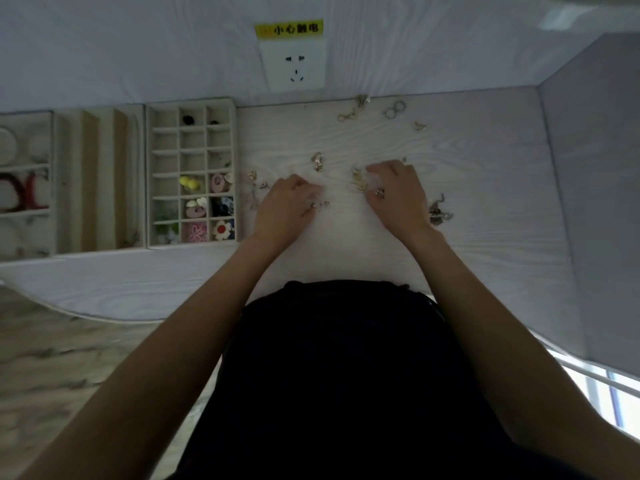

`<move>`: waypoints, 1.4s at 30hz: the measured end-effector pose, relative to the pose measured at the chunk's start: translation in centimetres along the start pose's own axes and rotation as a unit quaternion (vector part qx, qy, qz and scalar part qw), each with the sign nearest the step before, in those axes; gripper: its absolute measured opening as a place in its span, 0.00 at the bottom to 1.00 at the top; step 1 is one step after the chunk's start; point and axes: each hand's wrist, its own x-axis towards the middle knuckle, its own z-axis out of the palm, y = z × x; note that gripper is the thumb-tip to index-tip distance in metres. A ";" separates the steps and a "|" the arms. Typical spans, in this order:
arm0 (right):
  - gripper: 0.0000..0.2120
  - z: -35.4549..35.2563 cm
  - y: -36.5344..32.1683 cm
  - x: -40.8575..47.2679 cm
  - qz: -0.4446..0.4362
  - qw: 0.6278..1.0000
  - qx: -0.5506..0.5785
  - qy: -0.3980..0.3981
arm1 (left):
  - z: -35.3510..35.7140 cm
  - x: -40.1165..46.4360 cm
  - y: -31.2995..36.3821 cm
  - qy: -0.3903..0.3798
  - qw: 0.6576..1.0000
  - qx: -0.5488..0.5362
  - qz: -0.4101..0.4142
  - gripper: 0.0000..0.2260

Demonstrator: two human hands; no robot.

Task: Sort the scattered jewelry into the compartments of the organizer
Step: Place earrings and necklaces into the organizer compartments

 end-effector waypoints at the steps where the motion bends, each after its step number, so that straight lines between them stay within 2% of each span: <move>1: 0.17 0.1 -0.3 0.4 -0.008 1.000 0.000 -0.012 | 0.0 -0.2 -0.2 0.009 1.000 -0.012 -0.011 0.14; 5: 0.13 0.7 -1.3 1.6 -0.024 0.999 -0.011 -0.028 | -0.2 -0.8 -0.4 0.033 0.997 -0.048 -0.048 0.11; 9: 0.08 0.8 -1.8 2.1 -0.018 1.000 -0.018 -0.016 | -0.6 -0.7 -0.6 0.024 0.994 -0.077 -0.072 0.09; 14: 0.10 1.1 -2.2 1.8 -0.023 0.998 -0.056 -0.001 | -1.0 -0.4 -0.9 0.010 0.991 -0.105 -0.085 0.07; 17: 0.12 1.4 -3.0 1.4 -0.071 0.995 -0.063 0.021 | -1.1 -0.3 -0.9 0.009 0.991 -0.108 -0.080 0.05; 22: 0.17 2.7 -5.6 1.3 -0.174 0.981 -0.017 -0.077 | -1.3 -0.1 -0.9 0.007 0.993 -0.088 -0.084 0.04; 24: 0.19 2.9 -5.9 1.3 -0.169 0.982 0.022 -0.085 | -1.7 -0.2 -0.9 0.008 0.993 -0.081 -0.080 0.05; 27: 0.21 1.8 -6.3 1.2 -0.106 0.967 0.202 -0.115 | -2.9 -0.9 -0.3 0.049 0.988 -0.131 -0.059 0.06; 30: 0.19 0.1 -7.7 1.1 -0.029 0.915 0.382 -0.125 | -4.6 -1.4 0.3 0.111 0.962 -0.241 -0.064 0.03; 32: 0.16 -0.5 -8.7 1.6 0.014 0.878 0.454 -0.151 | -5.6 -1.7 0.5 0.138 0.944 -0.289 -0.087 0.03; 35: 0.10 -0.3 -10.0 2.3 0.022 0.849 0.495 -0.183 | -6.8 -1.9 -0.2 0.179 0.921 -0.316 -0.143 0.04; 38: 0.05 0.9 -11.5 3.5 0.040 0.856 0.492 -0.154 | -7.5 -2.4 -2.2 0.212 0.906 -0.308 -0.201 0.06; 42: 0.04 2.4 -13.4 5.7 0.048 0.873 0.466 -0.134 | -7.7 -3.3 -4.8 0.229 0.915 -0.244 -0.227 0.05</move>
